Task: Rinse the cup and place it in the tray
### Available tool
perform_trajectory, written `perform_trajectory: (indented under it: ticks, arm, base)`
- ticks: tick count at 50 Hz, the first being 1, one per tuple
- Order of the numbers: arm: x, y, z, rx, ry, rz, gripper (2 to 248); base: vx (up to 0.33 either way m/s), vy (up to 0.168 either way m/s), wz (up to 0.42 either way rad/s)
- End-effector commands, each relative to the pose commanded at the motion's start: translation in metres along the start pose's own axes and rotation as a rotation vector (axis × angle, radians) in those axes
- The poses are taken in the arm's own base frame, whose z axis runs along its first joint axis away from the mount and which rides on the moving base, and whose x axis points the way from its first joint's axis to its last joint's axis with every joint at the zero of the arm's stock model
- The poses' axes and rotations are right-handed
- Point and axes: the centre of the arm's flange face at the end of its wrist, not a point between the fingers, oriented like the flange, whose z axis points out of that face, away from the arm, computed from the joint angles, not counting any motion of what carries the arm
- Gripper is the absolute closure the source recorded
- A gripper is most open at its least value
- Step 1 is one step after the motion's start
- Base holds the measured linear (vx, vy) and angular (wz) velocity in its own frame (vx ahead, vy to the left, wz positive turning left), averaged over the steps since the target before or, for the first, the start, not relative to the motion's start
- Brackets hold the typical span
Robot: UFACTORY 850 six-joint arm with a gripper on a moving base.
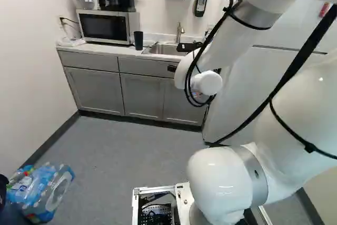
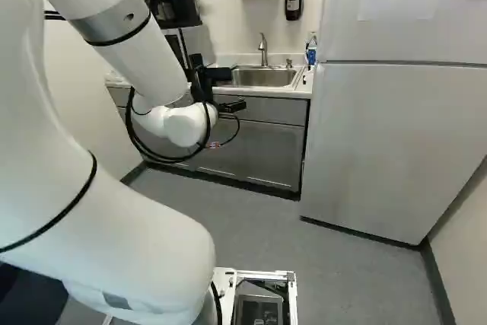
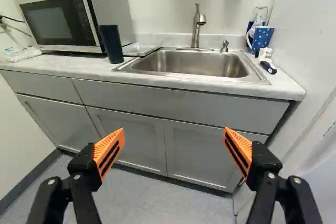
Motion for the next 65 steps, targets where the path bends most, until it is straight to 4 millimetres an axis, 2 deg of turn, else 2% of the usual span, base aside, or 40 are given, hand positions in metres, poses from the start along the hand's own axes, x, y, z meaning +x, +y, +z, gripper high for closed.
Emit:
perform_trajectory:
  ticks: [65]
  arm:
    - [0.082, -0.011, 0.044, 0.024, 0.138, -0.004, 3]
  base:
    - [0.000, 0.000, 0.000]
